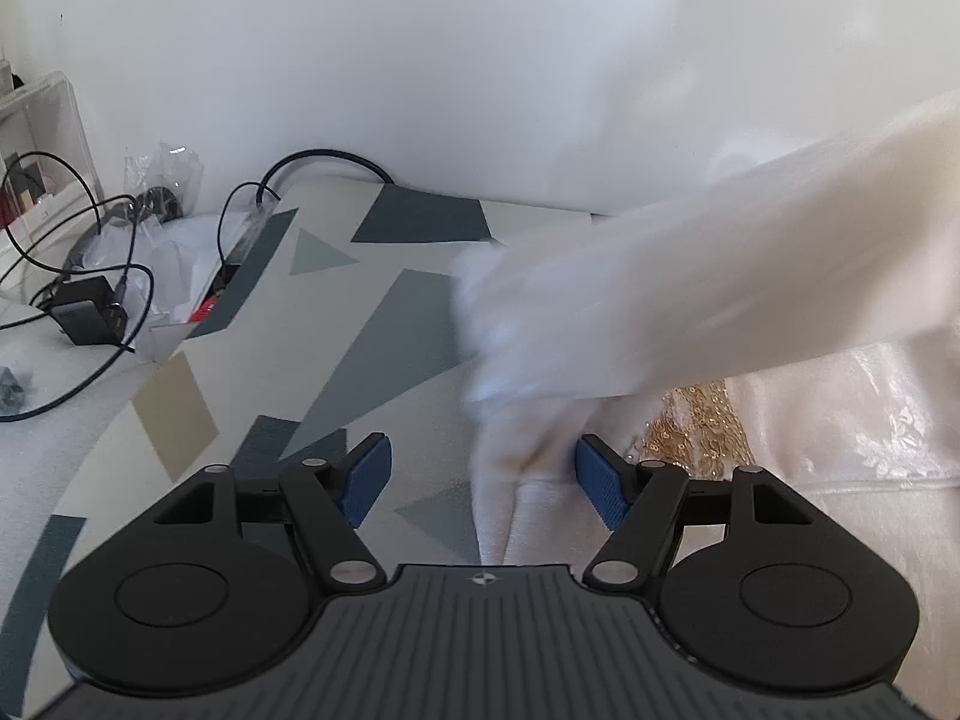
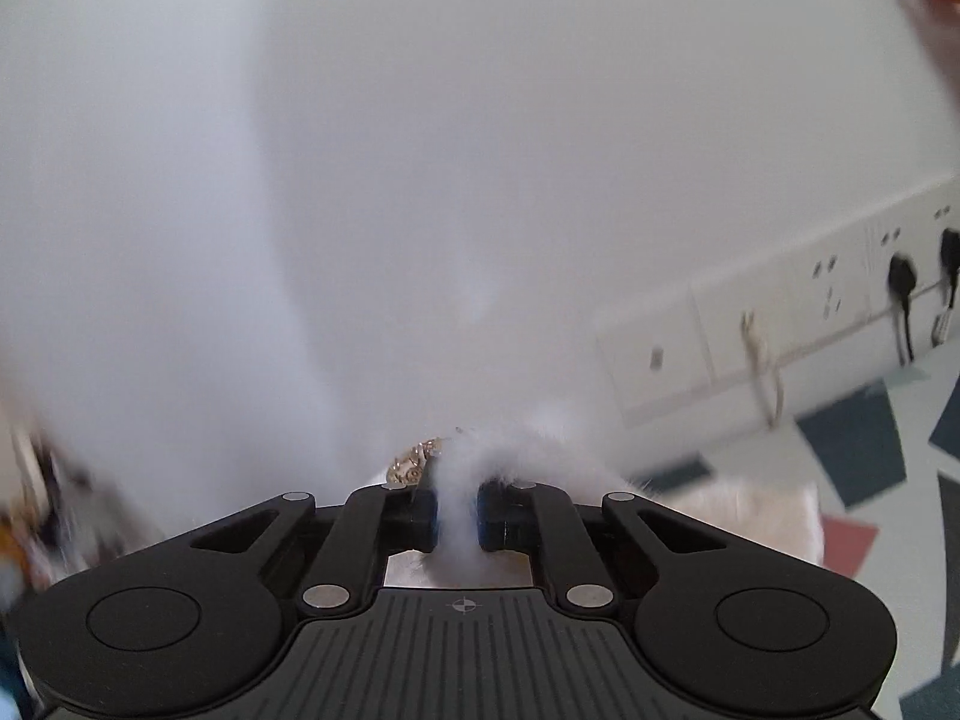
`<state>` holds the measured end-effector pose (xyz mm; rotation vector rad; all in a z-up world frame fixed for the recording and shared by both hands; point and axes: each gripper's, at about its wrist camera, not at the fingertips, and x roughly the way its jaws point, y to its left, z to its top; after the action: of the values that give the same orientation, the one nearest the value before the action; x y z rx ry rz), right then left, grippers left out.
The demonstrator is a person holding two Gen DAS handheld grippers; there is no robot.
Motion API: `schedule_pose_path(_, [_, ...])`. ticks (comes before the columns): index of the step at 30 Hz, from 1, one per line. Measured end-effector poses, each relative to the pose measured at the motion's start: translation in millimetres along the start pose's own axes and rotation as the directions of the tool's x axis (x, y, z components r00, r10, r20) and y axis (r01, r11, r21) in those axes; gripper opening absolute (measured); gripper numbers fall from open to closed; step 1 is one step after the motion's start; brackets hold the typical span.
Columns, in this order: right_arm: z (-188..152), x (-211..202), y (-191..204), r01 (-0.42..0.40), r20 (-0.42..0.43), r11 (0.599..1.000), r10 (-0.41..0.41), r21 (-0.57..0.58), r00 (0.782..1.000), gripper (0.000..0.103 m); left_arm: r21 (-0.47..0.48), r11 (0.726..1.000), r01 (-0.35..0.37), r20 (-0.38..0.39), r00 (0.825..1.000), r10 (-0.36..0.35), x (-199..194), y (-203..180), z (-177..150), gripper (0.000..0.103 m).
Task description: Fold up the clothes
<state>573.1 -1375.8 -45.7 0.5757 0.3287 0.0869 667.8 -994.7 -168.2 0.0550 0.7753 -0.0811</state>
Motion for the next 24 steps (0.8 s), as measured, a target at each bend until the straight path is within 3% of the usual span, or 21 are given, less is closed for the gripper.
schedule_pose_path(3, [28,-6,-21,0.012,0.048,0.989,-0.019,0.149,0.999,0.008,0.085,0.996,-0.008,0.037,0.999,0.005,-1,-9,-4,0.068])
schedule_pose_path(7, [21,22,-68,0.155,-0.1,0.95,-0.132,0.271,0.986,0.009,0.177,0.983,-0.057,0.062,0.997,0.047,-1,-19,-8,0.063])
schedule_pose_path(8, [12,34,-80,0.198,-0.149,0.941,-0.162,0.273,0.976,0.01,0.183,0.981,-0.06,0.061,0.997,0.05,0,-19,-9,0.063])
schedule_pose_path(10, [-7,58,-104,0.271,-0.247,0.925,-0.206,0.267,0.947,0.03,0.197,0.978,-0.068,0.058,0.997,0.058,3,-19,-9,0.064])
schedule_pose_path(12, [-24,74,-120,0.309,-0.306,0.923,-0.233,0.23,0.923,0.043,0.212,0.974,-0.077,0.062,0.996,0.066,4,-19,-8,0.067])
schedule_pose_path(14, [-30,76,-126,0.335,-0.293,0.934,-0.288,0.126,0.912,0.043,0.217,0.973,-0.082,0.063,0.996,0.07,4,-19,-7,0.069])
schedule_pose_path(15, [-32,71,-127,0.343,-0.264,0.936,-0.313,0.074,0.912,0.048,0.21,0.974,-0.082,0.06,0.996,0.071,4,-18,-6,0.07])
schedule_pose_path(16, [-34,63,-127,0.34,-0.237,0.939,-0.318,0.056,0.918,0.059,0.197,0.977,-0.081,0.054,0.996,0.072,5,-17,-6,0.072])
schedule_pose_path(19, [-39,40,-136,0.272,-0.208,0.96,-0.253,0.067,0.945,0.064,0.146,0.987,-0.066,0.03,0.998,0.062,7,-12,-4,0.073])
schedule_pose_path(24, [-60,29,-137,0.186,-0.266,0.983,-0.182,-0.009,0.947,0.058,0.134,0.988,-0.073,0.019,0.997,0.071,8,-12,-3,0.075])
